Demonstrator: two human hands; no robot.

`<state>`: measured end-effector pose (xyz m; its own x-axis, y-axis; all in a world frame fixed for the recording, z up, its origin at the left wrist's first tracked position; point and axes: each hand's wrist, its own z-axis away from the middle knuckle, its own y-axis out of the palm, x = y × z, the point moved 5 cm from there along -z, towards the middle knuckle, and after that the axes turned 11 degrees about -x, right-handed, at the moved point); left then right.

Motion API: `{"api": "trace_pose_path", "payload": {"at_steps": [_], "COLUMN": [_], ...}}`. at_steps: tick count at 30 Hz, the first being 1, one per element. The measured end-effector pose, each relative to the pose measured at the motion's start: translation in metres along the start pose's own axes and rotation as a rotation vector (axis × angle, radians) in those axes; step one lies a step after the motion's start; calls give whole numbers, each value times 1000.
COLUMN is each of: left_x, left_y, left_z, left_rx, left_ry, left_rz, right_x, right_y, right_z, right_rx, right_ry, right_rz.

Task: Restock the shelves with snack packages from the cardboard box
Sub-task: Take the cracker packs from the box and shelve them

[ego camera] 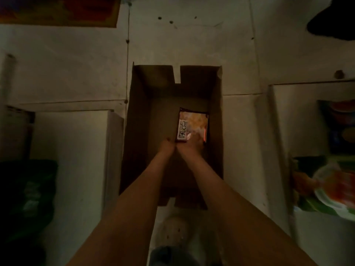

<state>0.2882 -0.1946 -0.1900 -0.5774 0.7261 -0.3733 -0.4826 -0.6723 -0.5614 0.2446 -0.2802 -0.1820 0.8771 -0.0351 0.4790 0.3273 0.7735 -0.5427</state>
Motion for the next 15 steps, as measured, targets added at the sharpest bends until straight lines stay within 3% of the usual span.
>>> {"api": "trace_pose_path", "payload": {"at_steps": [4,7,9,12,15], "left_x": [-7,0,3,3,-7], "left_y": [41,55,55,43,11], "left_z": [-63,-80,-80,-76,-43], "left_rx": [112,170,209,188,85], "left_ry": [-55,-139,-184,-183,-136], "left_rz": [103,257,327,385,410], "right_x": [-9,-26,-33,-32,-36], "right_y": [27,37,37,42,53], "right_z": [-72,-93,-94,-77,-55], "right_rx": [-165,-250,-265,-179,53], "right_ry": [170,365,398,450,468], "right_rz": [-2,-159,-210,-310,-389]}}
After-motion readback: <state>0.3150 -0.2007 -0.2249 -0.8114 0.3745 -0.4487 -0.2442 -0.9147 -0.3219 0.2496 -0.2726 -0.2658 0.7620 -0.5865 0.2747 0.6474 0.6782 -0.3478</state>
